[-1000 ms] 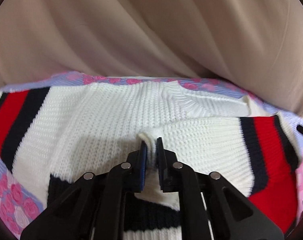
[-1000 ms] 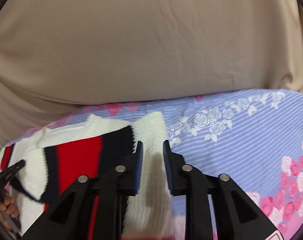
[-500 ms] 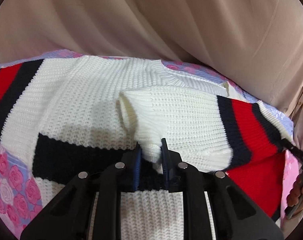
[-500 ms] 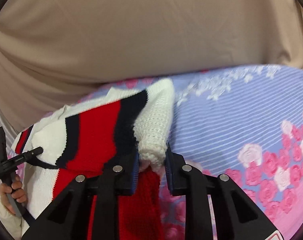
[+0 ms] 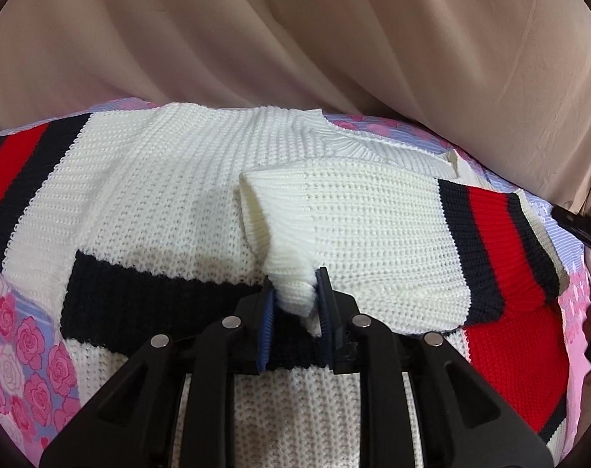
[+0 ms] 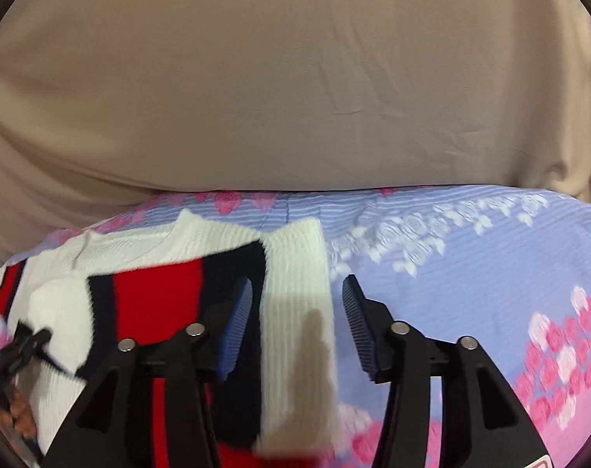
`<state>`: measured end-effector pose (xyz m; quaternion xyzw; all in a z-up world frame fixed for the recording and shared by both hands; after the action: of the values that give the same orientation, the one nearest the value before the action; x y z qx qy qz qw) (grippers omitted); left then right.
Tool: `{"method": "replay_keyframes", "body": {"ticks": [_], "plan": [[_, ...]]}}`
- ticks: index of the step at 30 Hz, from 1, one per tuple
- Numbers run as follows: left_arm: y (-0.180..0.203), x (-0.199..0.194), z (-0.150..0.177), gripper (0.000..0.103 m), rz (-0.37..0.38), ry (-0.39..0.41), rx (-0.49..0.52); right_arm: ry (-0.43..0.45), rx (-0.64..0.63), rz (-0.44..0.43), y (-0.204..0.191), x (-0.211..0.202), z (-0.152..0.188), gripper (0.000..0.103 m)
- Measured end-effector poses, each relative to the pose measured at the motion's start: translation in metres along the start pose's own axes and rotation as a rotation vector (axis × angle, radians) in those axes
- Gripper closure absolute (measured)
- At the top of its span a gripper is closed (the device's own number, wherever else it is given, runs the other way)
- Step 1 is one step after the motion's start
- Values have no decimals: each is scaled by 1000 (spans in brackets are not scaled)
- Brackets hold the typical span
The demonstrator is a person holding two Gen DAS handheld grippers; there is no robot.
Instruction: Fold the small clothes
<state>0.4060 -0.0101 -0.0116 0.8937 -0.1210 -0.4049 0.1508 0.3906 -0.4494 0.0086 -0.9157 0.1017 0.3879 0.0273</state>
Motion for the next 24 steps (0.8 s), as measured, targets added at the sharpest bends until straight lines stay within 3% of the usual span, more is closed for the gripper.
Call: {"method": "replay_keyframes", "body": {"ticks": [3, 4, 5, 6, 9, 10, 11, 12, 13, 17, 19, 22, 24], "plan": [[-1, -1, 0, 82, 7, -2, -5, -90, -20, 41, -5, 42, -10, 50], [-1, -3, 1, 82, 10, -3, -7, -101, -25, 43, -7, 51, -9, 55], [-2, -3, 1, 82, 13, -3, -9, -85, -24, 38, -7, 51, -11, 74], [-1, -3, 1, 82, 15, -3, -10, -46, -8, 36, -5, 44, -14, 84], [-1, -3, 1, 82, 17, -3, -9, 92, 70, 14, 7, 12, -18, 86], [-1, -3, 0, 82, 19, -4, -6, 94, 82, 32, 12, 12, -14, 86], [1, -2, 1, 82, 19, -6, -2, 49, 82, 46, 14, 23, -8, 86], [0, -2, 0, 82, 18, -6, 1, -51, 47, 52, 12, 45, 1, 86], [1, -2, 0, 82, 17, -5, 3, -56, 17, 68, 8, 47, 3, 85], [0, -2, 0, 82, 17, -4, -1, 52, 55, 66, 0, -4, -6, 81], [0, -2, -1, 82, 18, -5, -2, 108, -2, 28, -18, -39, 5, 81], [1, -2, 0, 82, 13, -2, 3, 64, -122, -15, -45, -49, 38, 81], [2, -2, 0, 82, 11, -1, 5, -31, -170, 40, -43, -30, 67, 85]]}}
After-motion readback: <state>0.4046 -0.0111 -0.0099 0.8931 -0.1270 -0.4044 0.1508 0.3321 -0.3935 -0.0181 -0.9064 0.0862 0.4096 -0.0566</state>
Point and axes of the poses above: each gripper's, at about its wrist camera, not at the fingertips, and x roughly the way its jaws point, y to its right, z to its underside, the point moved 4 cm from there along x, roughly the way its jaws point, and after that the axes turned 14 degrees about -x, right-handed, at the moved point
